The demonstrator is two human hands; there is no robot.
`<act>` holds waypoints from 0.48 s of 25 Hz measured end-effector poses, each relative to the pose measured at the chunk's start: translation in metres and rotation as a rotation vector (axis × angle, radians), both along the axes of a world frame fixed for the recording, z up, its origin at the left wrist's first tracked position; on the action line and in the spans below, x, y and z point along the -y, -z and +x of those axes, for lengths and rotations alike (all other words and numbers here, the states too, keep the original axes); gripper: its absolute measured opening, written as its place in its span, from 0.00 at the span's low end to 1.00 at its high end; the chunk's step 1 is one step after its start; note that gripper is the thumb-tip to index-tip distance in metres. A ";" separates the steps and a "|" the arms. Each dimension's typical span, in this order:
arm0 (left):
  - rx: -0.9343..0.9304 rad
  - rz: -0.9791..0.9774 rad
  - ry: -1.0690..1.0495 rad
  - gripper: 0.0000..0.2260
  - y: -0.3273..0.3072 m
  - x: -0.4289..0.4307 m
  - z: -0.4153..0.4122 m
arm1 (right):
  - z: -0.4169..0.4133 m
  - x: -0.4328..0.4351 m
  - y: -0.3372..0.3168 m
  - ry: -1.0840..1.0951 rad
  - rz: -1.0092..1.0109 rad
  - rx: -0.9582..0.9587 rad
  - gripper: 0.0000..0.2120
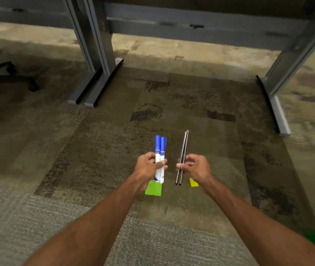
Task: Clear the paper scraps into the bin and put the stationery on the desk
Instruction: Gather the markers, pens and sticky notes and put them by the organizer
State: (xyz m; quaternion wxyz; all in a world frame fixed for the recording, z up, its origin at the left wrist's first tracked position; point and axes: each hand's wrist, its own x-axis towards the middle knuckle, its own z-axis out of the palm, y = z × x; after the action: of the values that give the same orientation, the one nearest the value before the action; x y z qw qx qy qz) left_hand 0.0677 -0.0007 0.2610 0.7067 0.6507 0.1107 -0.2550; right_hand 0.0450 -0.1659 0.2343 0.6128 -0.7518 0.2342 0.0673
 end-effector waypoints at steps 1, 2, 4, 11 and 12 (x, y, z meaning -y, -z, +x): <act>0.023 0.003 0.010 0.08 -0.031 0.004 -0.001 | -0.004 0.003 -0.033 -0.001 0.028 -0.012 0.11; 0.039 0.006 0.023 0.08 -0.065 0.009 0.000 | -0.006 0.007 -0.069 0.004 0.048 -0.013 0.10; 0.067 0.015 0.064 0.07 -0.137 0.017 0.003 | -0.007 0.016 -0.148 0.046 0.062 0.012 0.10; 0.212 0.062 0.246 0.08 -0.389 0.061 0.016 | -0.011 0.055 -0.405 0.144 0.039 0.109 0.06; 0.232 0.059 0.269 0.08 -0.425 0.069 0.020 | -0.010 0.063 -0.438 0.145 0.017 0.121 0.06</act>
State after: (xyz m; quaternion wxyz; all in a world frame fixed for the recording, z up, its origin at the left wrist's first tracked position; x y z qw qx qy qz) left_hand 0.0878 -0.0701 0.6859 0.6549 0.7050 -0.0520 -0.2671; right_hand 0.0352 -0.2288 0.6723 0.6355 -0.7303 0.2500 -0.0207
